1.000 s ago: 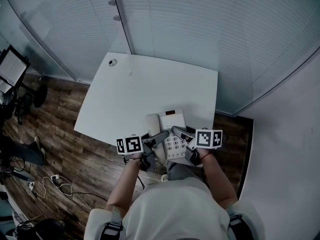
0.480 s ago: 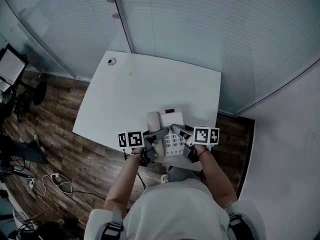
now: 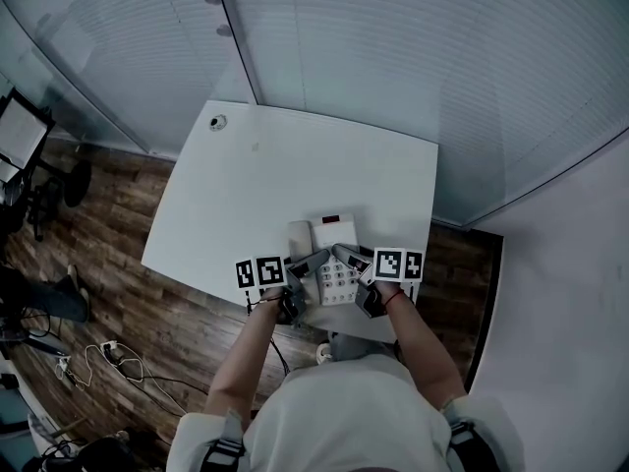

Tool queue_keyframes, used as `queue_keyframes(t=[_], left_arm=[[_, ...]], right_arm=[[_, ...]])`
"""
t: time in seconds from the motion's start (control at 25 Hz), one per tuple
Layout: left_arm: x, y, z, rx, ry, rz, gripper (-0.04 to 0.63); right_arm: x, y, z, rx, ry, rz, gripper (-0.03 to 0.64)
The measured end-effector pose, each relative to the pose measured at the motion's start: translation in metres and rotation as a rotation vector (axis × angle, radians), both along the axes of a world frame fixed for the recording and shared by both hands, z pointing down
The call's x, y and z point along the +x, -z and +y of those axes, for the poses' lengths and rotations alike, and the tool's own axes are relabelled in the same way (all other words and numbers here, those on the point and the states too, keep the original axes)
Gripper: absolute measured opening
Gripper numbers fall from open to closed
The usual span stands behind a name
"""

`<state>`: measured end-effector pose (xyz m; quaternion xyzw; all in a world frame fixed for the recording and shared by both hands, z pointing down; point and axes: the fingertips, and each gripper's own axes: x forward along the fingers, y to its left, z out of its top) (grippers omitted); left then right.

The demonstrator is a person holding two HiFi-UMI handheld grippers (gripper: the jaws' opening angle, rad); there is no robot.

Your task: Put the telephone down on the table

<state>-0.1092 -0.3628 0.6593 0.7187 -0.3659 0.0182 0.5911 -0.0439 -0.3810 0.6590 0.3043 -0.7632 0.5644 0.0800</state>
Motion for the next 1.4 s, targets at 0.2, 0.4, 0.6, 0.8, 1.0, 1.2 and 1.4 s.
queue_keyframes(t=[0.2, 0.4, 0.6, 0.8, 1.0, 1.2, 1.4], left_arm=[[-0.002, -0.006, -0.013, -0.005, 0.010, -0.022, 0.448], [-0.002, -0.007, -0.018, 0.004, 0.016, -0.073, 0.448], [-0.002, -0.009, -0.020, 0.001, 0.035, -0.109, 0.448], [-0.005, -0.014, -0.018, 0.009, 0.041, -0.203, 0.446], [-0.006, -0.013, -0.017, 0.011, 0.044, -0.220, 0.440], [-0.007, -0.011, -0.016, 0.024, 0.059, -0.209, 0.440], [-0.007, -0.007, -0.014, 0.039, 0.077, -0.194, 0.440]], right_arm=[[0.000, -0.008, -0.012, -0.022, -0.012, -0.017, 0.293], [0.004, -0.012, -0.015, -0.028, -0.038, -0.030, 0.293], [0.005, -0.016, -0.016, -0.042, -0.041, -0.038, 0.293], [0.006, -0.014, -0.017, 0.006, -0.033, -0.003, 0.295], [0.005, -0.011, -0.017, 0.020, -0.025, 0.014, 0.296], [0.006, -0.013, -0.017, 0.031, -0.032, 0.043, 0.296], [0.011, -0.019, -0.016, 0.008, -0.054, 0.076, 0.305]])
